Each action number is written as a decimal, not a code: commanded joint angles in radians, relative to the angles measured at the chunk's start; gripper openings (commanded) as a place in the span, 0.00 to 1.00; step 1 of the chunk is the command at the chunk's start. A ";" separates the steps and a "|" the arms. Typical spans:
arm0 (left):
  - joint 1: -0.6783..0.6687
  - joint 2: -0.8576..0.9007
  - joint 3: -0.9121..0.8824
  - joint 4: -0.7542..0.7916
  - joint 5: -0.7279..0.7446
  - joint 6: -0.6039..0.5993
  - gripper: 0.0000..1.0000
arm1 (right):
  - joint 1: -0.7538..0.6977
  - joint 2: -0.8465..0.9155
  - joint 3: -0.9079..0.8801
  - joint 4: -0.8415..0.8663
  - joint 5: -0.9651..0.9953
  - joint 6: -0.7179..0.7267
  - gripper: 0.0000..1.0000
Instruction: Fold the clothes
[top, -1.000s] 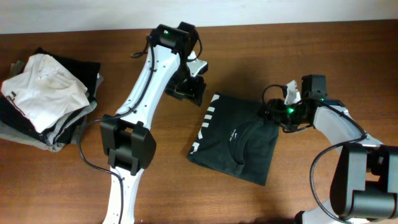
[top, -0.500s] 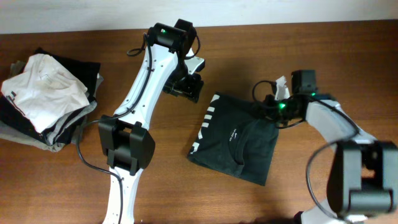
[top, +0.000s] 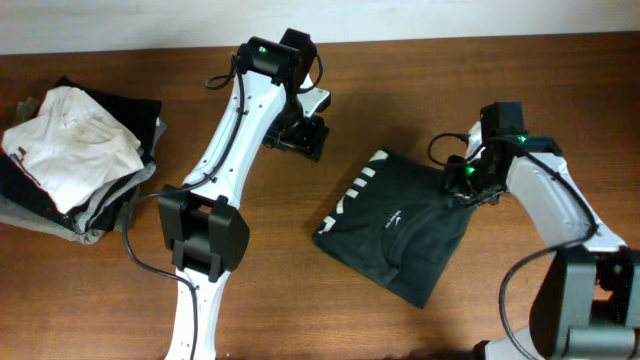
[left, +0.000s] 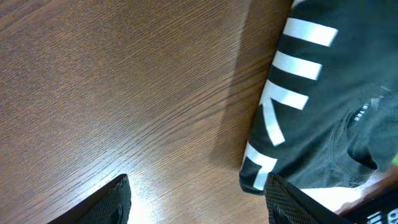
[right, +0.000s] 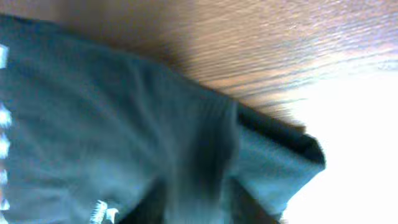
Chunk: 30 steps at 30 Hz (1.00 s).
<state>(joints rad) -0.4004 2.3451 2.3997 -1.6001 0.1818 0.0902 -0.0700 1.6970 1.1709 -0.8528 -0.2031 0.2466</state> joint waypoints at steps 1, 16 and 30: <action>0.006 -0.038 0.022 0.003 -0.007 0.020 0.73 | -0.039 0.011 -0.010 -0.023 0.018 0.005 0.49; 0.007 -0.038 0.022 0.046 -0.025 0.020 0.81 | -0.134 -0.018 -0.307 0.048 -0.127 0.172 0.04; 0.011 -0.038 0.022 0.054 -0.026 0.020 0.86 | -0.161 -0.007 -0.248 0.507 -0.354 0.007 0.25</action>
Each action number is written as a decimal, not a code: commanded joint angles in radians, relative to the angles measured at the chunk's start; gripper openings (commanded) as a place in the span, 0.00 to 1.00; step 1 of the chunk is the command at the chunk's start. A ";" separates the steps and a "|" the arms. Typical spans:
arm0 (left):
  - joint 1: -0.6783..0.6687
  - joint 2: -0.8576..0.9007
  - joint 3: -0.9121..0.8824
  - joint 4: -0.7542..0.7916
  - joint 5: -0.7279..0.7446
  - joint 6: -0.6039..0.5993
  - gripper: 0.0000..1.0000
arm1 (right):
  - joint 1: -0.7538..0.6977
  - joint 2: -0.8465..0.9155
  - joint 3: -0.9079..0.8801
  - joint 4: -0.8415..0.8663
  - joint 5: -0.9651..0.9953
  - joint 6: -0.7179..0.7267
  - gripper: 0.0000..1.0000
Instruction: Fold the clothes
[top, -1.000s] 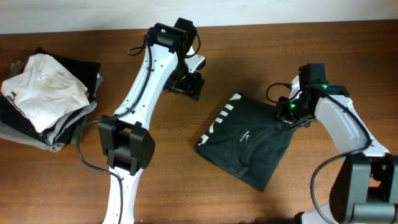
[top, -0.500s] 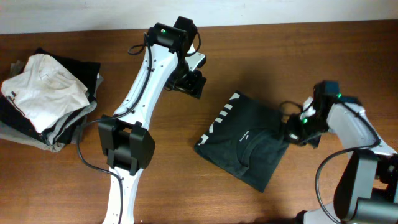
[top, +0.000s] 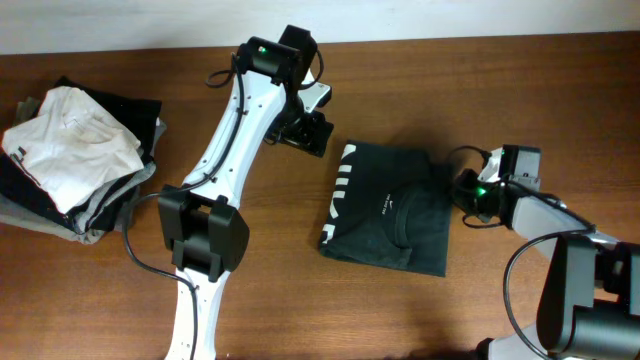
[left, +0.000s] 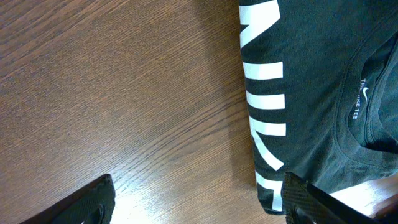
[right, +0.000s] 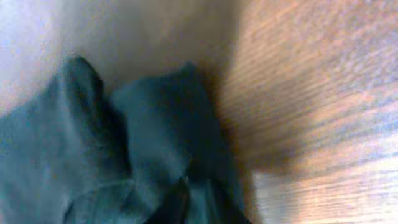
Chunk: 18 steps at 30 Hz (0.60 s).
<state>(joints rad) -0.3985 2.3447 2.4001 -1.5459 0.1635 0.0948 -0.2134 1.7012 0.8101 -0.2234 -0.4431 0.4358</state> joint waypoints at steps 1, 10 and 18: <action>0.009 -0.038 0.022 0.000 -0.007 0.016 0.86 | -0.017 -0.023 0.161 -0.229 -0.153 -0.238 0.27; 0.017 -0.038 0.022 0.027 -0.007 0.016 0.93 | 0.113 -0.055 0.245 -0.824 -0.200 -0.355 0.43; 0.022 -0.038 0.022 0.026 -0.007 0.016 0.93 | 0.274 -0.054 0.006 -0.570 -0.218 -0.119 0.52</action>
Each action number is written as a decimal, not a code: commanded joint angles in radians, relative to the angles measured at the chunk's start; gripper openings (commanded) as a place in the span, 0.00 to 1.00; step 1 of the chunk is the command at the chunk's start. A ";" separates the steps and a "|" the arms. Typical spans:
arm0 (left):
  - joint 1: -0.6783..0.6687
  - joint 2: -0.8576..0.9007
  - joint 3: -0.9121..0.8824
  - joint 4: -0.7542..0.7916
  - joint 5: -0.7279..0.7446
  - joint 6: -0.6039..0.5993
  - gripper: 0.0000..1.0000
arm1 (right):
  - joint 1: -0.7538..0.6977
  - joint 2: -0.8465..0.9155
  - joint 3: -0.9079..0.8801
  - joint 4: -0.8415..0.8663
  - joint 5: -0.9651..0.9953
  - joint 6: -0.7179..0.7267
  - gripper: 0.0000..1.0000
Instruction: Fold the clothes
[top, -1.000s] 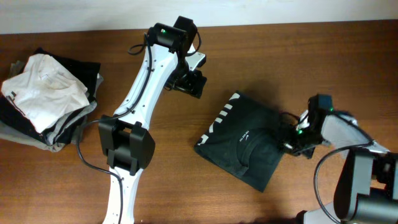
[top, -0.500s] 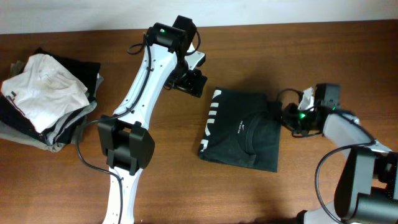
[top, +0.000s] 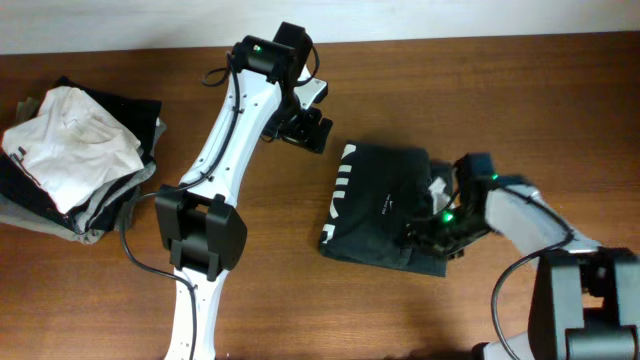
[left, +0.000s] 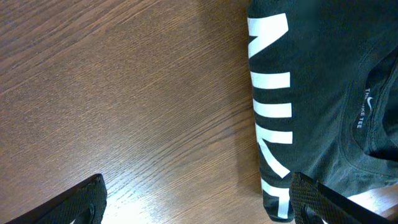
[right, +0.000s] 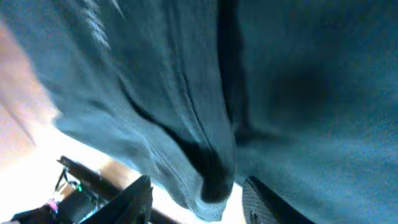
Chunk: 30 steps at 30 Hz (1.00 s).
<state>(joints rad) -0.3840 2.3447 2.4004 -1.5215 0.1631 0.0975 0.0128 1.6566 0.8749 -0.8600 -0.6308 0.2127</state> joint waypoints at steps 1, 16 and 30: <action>0.007 -0.038 0.021 0.003 -0.006 0.013 0.94 | 0.069 -0.010 -0.077 0.115 -0.062 0.116 0.52; 0.007 -0.038 0.021 0.003 -0.007 0.013 0.94 | 0.116 -0.098 0.276 -0.307 0.308 0.027 0.04; 0.007 -0.038 0.021 0.019 -0.006 0.013 0.98 | -0.074 -0.095 0.037 -0.176 0.533 0.027 0.37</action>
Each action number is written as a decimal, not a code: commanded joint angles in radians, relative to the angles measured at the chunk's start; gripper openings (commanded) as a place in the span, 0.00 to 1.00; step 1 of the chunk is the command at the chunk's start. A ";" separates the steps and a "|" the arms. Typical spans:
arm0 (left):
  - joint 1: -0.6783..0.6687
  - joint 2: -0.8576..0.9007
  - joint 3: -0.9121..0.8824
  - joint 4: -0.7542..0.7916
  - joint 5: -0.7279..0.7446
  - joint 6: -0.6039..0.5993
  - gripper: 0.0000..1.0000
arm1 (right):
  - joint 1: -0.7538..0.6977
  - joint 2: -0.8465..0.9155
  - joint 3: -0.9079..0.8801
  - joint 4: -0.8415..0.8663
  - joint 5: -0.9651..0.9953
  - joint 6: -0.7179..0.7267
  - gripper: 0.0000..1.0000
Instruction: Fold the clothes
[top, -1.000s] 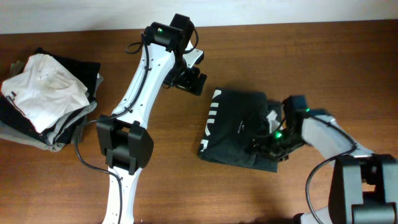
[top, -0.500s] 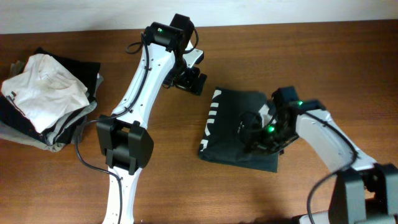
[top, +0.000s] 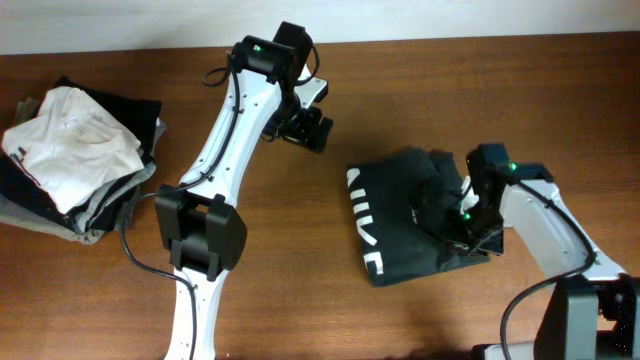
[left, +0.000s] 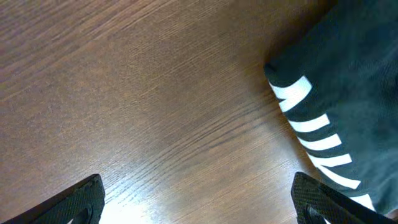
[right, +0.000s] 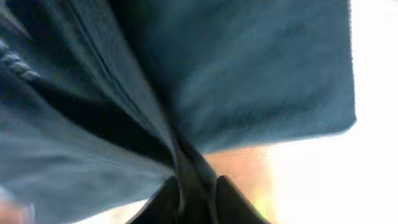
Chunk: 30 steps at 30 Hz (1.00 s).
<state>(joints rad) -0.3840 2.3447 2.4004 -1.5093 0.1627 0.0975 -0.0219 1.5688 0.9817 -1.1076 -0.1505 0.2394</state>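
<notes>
A folded black shirt (top: 405, 215) with white lettering (top: 364, 224) lies right of the table's middle, turned at an angle. My right gripper (top: 468, 228) sits on its right part. In the right wrist view the gripper (right: 186, 199) is shut on a bunched fold of the dark fabric (right: 236, 74). My left gripper (top: 305, 128) hangs open over bare wood up and to the left of the shirt. The left wrist view has its fingers (left: 84, 199) spread wide, with the shirt's lettered corner (left: 311, 118) at the right.
A pile of unfolded clothes (top: 70, 150), white on top of dark and grey, lies at the table's left edge. The brown wooden table (top: 300, 270) shows bare wood between pile and shirt. The wall edge runs along the back.
The right gripper, then with fingers apart over the shirt's lower right part, is now shut on a fold. The shirt has shifted right and turned, its lettering now slanted. The left arm barely moved.
First the shirt lay diagonally with the right gripper at its upper right corner. Then it lay squared up, the gripper at its right edge. Then the gripper was over its lower right part. Now it pinches the fabric and the shirt lies turned. The left gripper stayed open.
</notes>
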 joint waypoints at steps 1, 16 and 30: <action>0.007 -0.038 0.021 0.006 -0.006 0.013 0.98 | -0.068 -0.008 -0.084 0.113 0.058 0.000 0.39; -0.003 -0.037 -0.128 0.023 0.294 0.008 0.99 | -0.193 -0.012 0.014 0.179 -0.414 -0.251 0.28; -0.138 -0.037 -0.392 0.182 0.452 0.045 0.98 | -0.113 0.057 -0.164 0.306 -0.384 -0.120 0.19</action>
<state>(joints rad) -0.4839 2.3337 2.0346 -1.3323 0.5732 0.1242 -0.1543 1.6016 0.8715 -0.8547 -0.5362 0.0544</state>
